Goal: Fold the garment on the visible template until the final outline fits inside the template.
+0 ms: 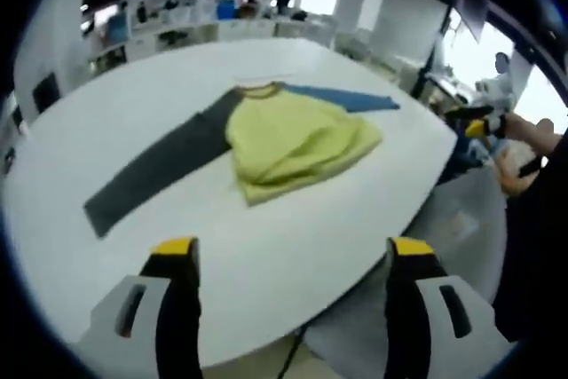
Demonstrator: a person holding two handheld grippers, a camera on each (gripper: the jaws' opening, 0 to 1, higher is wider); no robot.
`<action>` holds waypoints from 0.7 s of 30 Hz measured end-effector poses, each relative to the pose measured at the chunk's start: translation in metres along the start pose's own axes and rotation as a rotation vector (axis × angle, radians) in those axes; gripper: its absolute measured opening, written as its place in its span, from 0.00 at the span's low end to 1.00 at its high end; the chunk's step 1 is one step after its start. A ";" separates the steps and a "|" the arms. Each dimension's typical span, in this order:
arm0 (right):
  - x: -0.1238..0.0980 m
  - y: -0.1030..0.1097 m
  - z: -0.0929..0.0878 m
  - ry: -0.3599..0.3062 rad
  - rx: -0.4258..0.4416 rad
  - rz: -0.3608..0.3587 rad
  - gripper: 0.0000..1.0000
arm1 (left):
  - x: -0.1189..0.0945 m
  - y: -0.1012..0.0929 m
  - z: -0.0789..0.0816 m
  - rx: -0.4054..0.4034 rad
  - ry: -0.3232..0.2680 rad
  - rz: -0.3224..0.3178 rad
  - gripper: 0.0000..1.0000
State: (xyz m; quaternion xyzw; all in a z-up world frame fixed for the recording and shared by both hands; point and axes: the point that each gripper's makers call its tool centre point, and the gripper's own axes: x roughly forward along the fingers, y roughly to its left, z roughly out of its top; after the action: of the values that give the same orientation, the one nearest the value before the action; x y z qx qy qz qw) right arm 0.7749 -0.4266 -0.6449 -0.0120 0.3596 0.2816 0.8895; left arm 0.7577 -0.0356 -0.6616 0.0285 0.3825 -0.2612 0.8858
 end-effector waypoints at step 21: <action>0.088 -0.015 0.017 0.071 -0.056 0.066 0.90 | 0.098 0.036 0.017 0.112 -0.035 0.126 0.45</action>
State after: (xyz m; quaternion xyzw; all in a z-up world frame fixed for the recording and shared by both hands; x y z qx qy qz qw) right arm 0.8448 -0.3919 -0.6917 -0.0350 0.3832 0.3202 0.8657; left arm 0.8426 -0.0519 -0.7233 0.0973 0.3493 -0.2264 0.9040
